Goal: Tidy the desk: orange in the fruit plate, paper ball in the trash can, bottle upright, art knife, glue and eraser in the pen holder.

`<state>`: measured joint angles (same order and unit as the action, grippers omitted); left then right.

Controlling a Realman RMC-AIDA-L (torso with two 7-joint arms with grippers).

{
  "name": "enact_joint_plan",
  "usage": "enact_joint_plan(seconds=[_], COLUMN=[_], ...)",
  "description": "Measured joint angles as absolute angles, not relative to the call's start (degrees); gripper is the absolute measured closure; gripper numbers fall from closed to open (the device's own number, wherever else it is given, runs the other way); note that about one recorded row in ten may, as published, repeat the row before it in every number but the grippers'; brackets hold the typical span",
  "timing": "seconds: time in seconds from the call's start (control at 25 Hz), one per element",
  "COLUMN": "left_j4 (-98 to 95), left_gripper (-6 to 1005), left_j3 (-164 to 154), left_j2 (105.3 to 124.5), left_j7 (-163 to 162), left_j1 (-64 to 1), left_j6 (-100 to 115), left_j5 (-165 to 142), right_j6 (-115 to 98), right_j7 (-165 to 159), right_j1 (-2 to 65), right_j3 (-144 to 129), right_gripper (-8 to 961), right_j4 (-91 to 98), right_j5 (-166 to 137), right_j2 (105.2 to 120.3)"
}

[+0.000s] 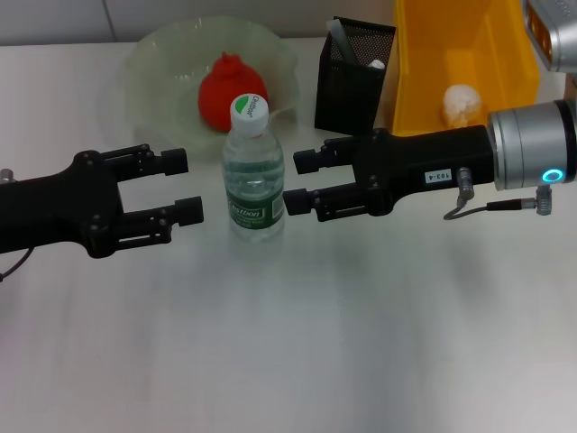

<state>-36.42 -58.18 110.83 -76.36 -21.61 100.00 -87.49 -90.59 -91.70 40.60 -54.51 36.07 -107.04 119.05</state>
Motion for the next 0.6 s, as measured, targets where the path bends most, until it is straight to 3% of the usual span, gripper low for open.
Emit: enact_joint_plan(seconds=[0.6], left_j4=[-36.44], left_gripper=[277], left_j3=[-58.18], left_j2=[110.78], left_j7=[-76.56], left_j1=[-21.96], left_j6=[99.06], left_j5=[-88.41], right_j6=[-90.05], right_j7=[-91.78], right_j1=[40.17], right_j3=[-53.90], right_gripper=[219], right_j4=[35.71], right_j5=[-106.92], right_j2=[119.04])
